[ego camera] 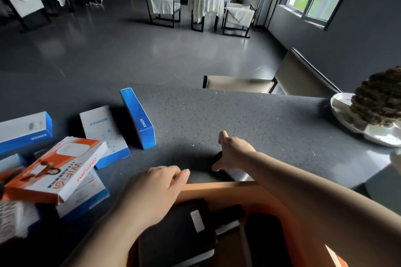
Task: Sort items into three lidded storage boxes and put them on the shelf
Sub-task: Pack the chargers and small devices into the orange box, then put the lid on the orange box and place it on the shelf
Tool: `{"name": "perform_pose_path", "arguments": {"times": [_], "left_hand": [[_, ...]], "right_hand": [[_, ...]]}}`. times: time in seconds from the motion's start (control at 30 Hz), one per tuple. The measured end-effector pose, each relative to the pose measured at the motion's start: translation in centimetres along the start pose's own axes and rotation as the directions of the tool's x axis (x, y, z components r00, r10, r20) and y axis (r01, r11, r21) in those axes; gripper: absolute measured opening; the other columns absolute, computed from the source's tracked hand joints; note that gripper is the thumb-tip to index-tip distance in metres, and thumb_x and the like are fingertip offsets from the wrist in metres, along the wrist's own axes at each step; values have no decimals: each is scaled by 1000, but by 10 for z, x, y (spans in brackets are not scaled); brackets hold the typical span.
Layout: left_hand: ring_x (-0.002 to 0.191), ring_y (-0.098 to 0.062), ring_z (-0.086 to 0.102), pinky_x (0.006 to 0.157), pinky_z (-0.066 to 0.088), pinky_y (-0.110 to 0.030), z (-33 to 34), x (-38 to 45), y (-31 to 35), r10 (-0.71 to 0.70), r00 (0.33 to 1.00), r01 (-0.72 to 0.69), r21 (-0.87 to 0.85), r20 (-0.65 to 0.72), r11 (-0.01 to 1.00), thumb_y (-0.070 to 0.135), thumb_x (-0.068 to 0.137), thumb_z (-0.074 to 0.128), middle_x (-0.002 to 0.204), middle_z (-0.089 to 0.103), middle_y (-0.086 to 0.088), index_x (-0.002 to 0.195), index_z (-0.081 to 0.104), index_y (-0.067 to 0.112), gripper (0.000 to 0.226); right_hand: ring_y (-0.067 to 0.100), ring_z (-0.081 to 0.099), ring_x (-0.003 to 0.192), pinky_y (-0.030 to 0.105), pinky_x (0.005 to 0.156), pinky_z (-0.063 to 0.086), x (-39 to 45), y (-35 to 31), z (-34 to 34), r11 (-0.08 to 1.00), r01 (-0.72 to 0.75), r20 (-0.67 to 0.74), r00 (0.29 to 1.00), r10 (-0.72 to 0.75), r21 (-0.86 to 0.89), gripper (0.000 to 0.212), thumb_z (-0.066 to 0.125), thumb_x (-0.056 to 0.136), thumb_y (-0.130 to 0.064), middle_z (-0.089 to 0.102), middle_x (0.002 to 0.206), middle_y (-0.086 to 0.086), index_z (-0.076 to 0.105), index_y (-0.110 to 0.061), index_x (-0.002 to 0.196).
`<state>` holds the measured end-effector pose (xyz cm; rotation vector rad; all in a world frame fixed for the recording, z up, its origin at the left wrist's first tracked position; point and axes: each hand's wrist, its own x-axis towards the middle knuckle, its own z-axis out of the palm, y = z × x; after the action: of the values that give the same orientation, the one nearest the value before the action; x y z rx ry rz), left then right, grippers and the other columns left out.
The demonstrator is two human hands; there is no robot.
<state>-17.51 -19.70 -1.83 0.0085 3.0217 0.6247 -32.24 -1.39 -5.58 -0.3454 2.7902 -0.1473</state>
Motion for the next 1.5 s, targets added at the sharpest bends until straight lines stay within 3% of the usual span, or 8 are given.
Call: {"name": "perform_pose_path", "arguments": {"times": [0.27,0.43,0.57,0.73,1.0,1.2,1.33,1.5], "left_hand": [[84,-18,59,74,47,-32,-1,0,0,-1,1000,1,-3,-26,1000,54,95,24,81,60,4,82,53,20,46],[86,-26,60,70,46,-33,2,1,-3,-18,999,18,0,-28,1000,55,95,26,81,62,1,77,54,20,48],[94,-28,62,83,50,-39,6,3,-5,-35,999,35,37,-13,999,59,94,24,100,68,-8,101,63,25,53],[95,-28,60,86,49,-39,6,2,-4,-34,999,34,62,-6,997,57,95,22,103,67,-6,98,62,24,52],[92,-26,59,76,44,-34,3,-6,0,34,999,-35,176,4,984,61,94,14,96,66,-4,93,61,22,61],[88,-23,59,75,46,-34,2,-12,2,84,996,-80,179,-13,981,60,94,17,93,65,0,85,57,23,55],[100,-16,57,87,47,-35,1,-13,25,190,978,-197,-75,-89,978,50,94,37,110,62,7,108,62,29,36],[113,-12,53,95,42,-32,-1,14,130,506,841,-535,-153,-193,831,44,91,49,116,61,12,113,62,29,30]], "right_hand": [[25,54,102,32,74,44,12,10,7,998,64,27,998,-65,6,76,79,68,-51,53,121,9,44,-12,124],[24,54,105,30,78,42,-27,3,-38,955,88,-363,932,22,284,59,70,76,-46,56,119,8,51,-18,124],[15,59,88,28,73,46,-113,4,-60,908,237,-541,841,-14,346,50,69,69,-56,63,101,-3,59,-25,108],[13,59,86,25,68,39,-198,10,-14,964,109,-499,866,28,244,54,61,66,-67,62,95,-9,55,-33,107],[17,57,98,27,64,36,-198,22,36,994,-111,-486,867,109,25,56,57,75,-66,53,114,-4,45,-24,110],[16,53,106,30,78,43,-206,13,31,992,-128,-475,874,105,-17,54,45,82,-69,52,115,-4,48,-25,113],[11,50,105,27,83,44,-244,15,27,993,12,-651,756,66,114,42,40,86,-65,54,111,-12,53,-32,108],[6,49,107,27,93,39,-292,73,14,900,-50,-753,529,392,433,31,56,86,-50,56,108,-15,59,-29,109]]}}
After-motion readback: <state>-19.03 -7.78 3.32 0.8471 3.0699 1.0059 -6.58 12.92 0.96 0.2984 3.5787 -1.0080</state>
